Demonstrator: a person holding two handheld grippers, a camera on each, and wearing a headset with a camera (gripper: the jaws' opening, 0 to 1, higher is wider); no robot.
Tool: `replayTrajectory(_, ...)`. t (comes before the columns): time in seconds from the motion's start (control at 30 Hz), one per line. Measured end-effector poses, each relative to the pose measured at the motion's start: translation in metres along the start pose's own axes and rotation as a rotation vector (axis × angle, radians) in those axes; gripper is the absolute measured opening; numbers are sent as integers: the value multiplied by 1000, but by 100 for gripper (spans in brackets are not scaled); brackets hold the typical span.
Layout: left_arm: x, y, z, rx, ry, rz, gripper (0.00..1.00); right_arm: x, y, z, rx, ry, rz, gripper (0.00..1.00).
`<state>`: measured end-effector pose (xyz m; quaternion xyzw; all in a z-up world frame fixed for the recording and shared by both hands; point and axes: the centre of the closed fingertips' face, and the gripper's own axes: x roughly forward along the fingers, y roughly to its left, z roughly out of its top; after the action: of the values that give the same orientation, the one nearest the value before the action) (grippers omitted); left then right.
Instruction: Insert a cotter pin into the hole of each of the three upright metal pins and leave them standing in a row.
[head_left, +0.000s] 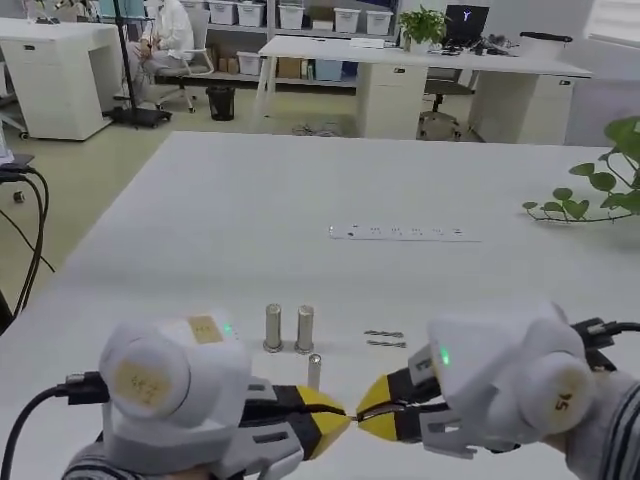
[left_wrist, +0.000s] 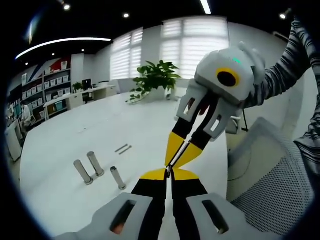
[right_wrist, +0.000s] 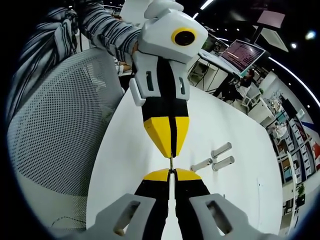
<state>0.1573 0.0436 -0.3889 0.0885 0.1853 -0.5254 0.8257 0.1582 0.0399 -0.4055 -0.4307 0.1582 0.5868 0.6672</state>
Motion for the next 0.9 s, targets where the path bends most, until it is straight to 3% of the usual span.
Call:
replayTrajectory(0.13,2,3,0,8,2,19,0,-1,-2,-2,-7,19,-2,0)
replayTrajectory(0.27,1,13,-4,21,18,73,5,-2,-6,-7,10,44,-20,0)
replayTrajectory(0.37,-1,23,-1,7,-14,134,10,-3,-11,-13,57,67,-34,0)
replayTrajectory(0.67,-1,43,-12,5,6,247,17,1,-26,-33,184,139,-82,0)
replayTrajectory(0.9,4,64,-20,-48,25,332,21,10,-39,-42,275,167,-113,0)
